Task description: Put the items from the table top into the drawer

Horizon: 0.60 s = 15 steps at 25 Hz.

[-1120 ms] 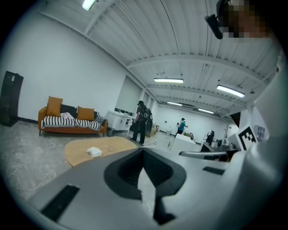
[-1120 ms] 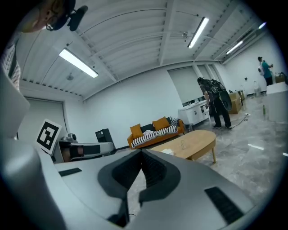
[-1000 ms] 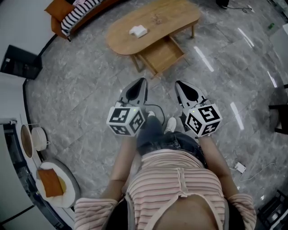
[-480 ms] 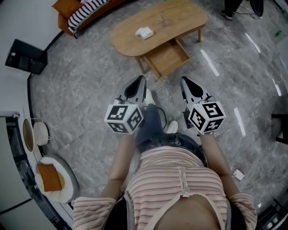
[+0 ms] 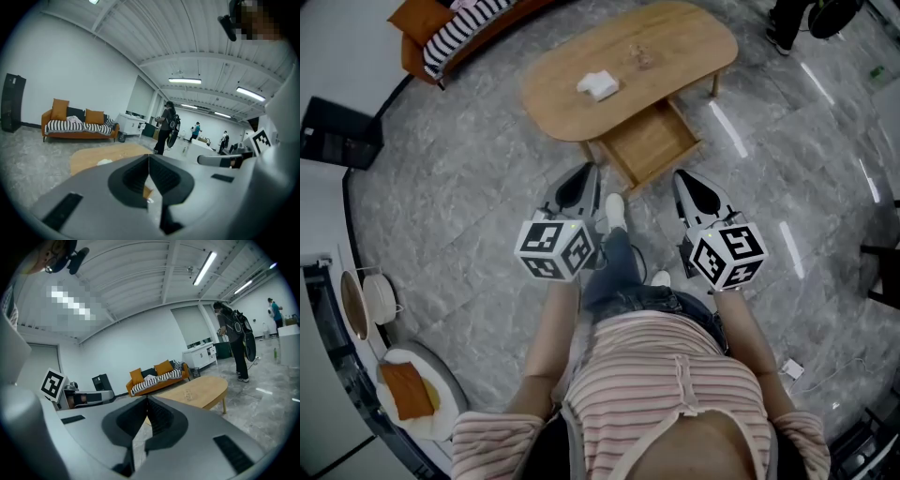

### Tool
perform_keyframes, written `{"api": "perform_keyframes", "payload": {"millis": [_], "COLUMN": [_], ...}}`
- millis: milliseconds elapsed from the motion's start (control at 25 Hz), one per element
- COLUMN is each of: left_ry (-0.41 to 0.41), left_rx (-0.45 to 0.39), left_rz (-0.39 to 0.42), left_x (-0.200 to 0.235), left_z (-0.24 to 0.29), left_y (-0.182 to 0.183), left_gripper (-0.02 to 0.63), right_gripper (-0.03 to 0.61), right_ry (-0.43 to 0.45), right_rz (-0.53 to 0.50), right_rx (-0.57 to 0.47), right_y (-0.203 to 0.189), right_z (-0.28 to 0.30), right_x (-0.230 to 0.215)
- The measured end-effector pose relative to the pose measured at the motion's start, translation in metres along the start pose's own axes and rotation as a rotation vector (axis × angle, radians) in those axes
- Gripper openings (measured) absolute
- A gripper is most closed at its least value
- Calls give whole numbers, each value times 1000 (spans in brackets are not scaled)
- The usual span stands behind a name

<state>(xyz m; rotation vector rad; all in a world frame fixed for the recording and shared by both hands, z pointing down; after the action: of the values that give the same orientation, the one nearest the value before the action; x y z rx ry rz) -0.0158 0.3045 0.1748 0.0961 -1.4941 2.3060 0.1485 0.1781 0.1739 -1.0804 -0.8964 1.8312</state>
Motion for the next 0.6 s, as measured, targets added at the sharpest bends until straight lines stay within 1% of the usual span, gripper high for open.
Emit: {"api": "perform_keyframes", "payload": {"millis": [120,280,400,600], "left_ry": [4,18,3,-18], "left_rx": [41,128,189,270], "left_rz": [-15,-26,-34,-37], "left_x": [36,84,118,170], "left_z": [36,79,107,159], "left_y": [15,30,40,49], "left_gripper": [14,15,15,15], "right_gripper": [8,8,8,8], "right_ry": [-9,-9,-23,-65], "right_rz": [26,45,62,76], "right_rx": [24,68,96,141], "right_y": [14,30,42,57], "right_z": [43,103,145,203], "right_x": [-12,-20,-23,-30]}}
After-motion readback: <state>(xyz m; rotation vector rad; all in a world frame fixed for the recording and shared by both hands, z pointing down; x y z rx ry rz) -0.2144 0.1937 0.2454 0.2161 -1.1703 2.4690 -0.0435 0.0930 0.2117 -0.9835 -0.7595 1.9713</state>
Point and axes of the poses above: the fingertips, and each gripper's own axes: z forward along the fingers, x to its left, y out of its top, the point moved 6 cm from there along -z, backward along the fingers, and after that the axes turned 8 degrees about x, right-handed, at the moved point
